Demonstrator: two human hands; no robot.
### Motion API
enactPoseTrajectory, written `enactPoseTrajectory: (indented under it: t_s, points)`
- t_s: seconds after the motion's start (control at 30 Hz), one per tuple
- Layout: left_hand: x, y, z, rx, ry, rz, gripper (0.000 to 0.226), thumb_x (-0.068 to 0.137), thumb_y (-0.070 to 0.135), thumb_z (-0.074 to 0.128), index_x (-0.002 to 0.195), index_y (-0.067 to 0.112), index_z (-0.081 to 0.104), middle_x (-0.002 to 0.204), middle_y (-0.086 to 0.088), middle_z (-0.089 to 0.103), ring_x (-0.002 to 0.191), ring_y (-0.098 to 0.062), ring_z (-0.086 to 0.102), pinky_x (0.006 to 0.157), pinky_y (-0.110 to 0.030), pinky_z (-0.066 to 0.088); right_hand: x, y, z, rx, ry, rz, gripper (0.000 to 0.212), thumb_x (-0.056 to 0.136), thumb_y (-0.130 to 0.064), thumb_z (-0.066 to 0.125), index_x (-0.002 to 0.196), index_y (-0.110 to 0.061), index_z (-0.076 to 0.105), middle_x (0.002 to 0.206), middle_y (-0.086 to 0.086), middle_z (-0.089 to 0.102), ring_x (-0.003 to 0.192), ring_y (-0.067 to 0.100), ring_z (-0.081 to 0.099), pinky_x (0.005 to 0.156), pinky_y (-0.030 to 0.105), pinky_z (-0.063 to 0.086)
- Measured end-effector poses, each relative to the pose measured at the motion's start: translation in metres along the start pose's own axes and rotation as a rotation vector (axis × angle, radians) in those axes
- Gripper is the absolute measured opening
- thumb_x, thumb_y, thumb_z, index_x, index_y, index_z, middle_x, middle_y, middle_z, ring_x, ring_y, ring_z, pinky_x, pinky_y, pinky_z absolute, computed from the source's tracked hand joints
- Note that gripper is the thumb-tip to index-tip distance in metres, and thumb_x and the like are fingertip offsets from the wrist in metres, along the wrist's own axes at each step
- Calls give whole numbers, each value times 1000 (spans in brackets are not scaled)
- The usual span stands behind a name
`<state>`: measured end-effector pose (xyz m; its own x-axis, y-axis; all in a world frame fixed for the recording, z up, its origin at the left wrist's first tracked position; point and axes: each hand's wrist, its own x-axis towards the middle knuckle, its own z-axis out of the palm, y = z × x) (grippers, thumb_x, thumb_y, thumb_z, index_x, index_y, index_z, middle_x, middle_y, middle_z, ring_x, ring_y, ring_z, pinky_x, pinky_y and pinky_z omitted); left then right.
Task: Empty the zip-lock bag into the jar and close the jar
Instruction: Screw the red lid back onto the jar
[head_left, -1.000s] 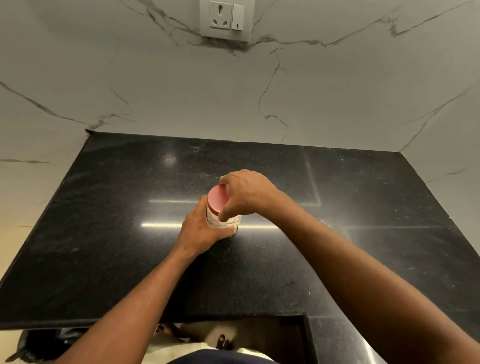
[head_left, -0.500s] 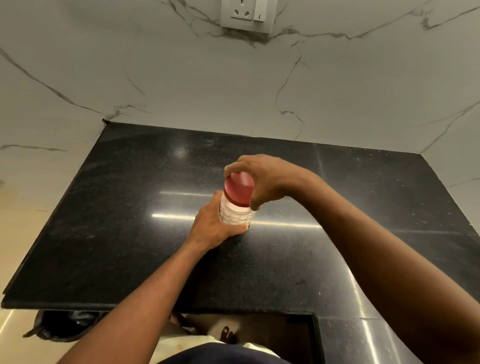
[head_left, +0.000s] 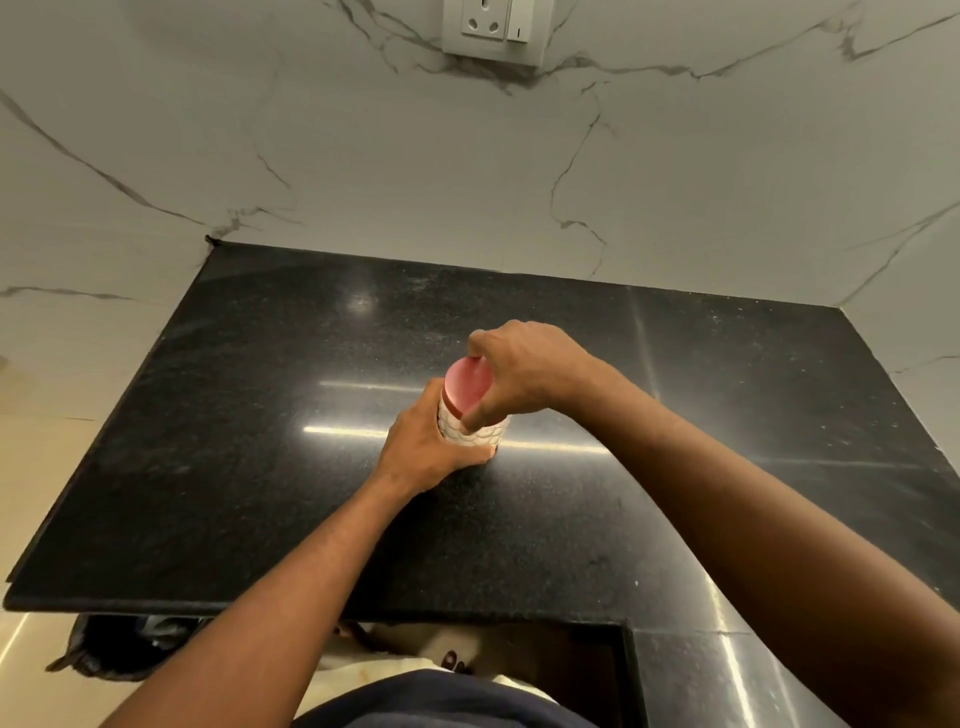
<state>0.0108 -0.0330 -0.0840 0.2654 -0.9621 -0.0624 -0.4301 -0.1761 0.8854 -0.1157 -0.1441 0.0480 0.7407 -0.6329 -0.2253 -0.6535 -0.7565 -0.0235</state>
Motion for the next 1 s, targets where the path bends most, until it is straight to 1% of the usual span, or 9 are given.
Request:
enactPoseTrajectory:
  t_s: [0.07, 0.17, 0.27, 0.33, 0.53, 0.63, 0.8, 0.9, 1.0]
  points:
    - [0, -1, 0, 18, -5, 3, 90, 54, 61, 92, 129, 58, 42, 102, 36, 62, 90, 21, 59, 70, -9, 43, 0, -5, 0, -56, 53, 70, 83, 64, -92, 64, 102, -19, 62, 75, -5, 61, 61, 11, 55, 47, 22, 33]
    - [1, -1, 0, 34, -4, 2, 90, 55, 60, 93, 128, 57, 42, 98, 39, 60, 89, 31, 55, 67, -7, 41, 0, -12, 4, -76, 93, 125, 82, 68, -95, 58, 95, -18, 61, 67, -6, 56, 56, 11, 53, 46, 23, 33]
    - [1, -1, 0, 30, -14, -9, 91, 55, 60, 94, 130, 57, 42, 102, 36, 61, 90, 19, 59, 71, -11, 44, -2, -14, 5, 15, 46, 72, 75, 75, -79, 69, 122, -20, 63, 101, -2, 71, 78, 14, 60, 59, 26, 43]
    - [1, -2, 0, 30, -13, -6, 93, 54, 62, 93, 132, 55, 42, 103, 36, 60, 92, 17, 56, 73, -11, 43, -5, -16, 1, 82, -3, -4, 74, 75, -62, 81, 136, -27, 58, 119, -3, 66, 93, 14, 55, 67, 27, 44]
    - [4, -4, -1, 17, -19, 7, 102, 56, 57, 96, 143, 42, 44, 120, 22, 66, 104, -1, 63, 86, -21, 50, -2, -13, -13, 52, -54, -136, 83, 70, -32, 90, 145, -36, 55, 139, -3, 58, 124, 23, 57, 79, 30, 49]
    - [4, -3, 0, 6, -28, 5, 104, 56, 56, 96, 144, 45, 42, 113, 31, 60, 100, 12, 57, 83, -14, 44, 2, -14, -8, 29, -98, -118, 85, 72, -30, 91, 148, -34, 54, 143, -2, 60, 128, 25, 58, 78, 30, 47]
    - [4, -4, -1, 13, -28, -8, 101, 57, 56, 96, 142, 43, 43, 119, 23, 62, 110, -6, 62, 82, -15, 45, 12, -14, -3, -7, -11, -86, 75, 69, -59, 86, 134, -26, 67, 123, 0, 73, 101, 24, 70, 61, 24, 45]
    - [3, -3, -1, 1, -27, -4, 102, 56, 56, 95, 143, 42, 45, 125, 16, 69, 114, -12, 68, 93, -33, 58, 14, -15, 3, -57, 91, 113, 71, 79, -86, 59, 88, -15, 65, 80, 3, 69, 60, 15, 58, 47, 25, 38]
    - [2, -3, -1, -14, -19, -6, 94, 55, 53, 97, 136, 45, 50, 118, 15, 74, 108, -10, 72, 95, -43, 61, 8, -11, 8, -117, 111, 249, 75, 95, -81, 34, 65, -15, 50, 62, 2, 55, 53, 17, 53, 49, 28, 38]
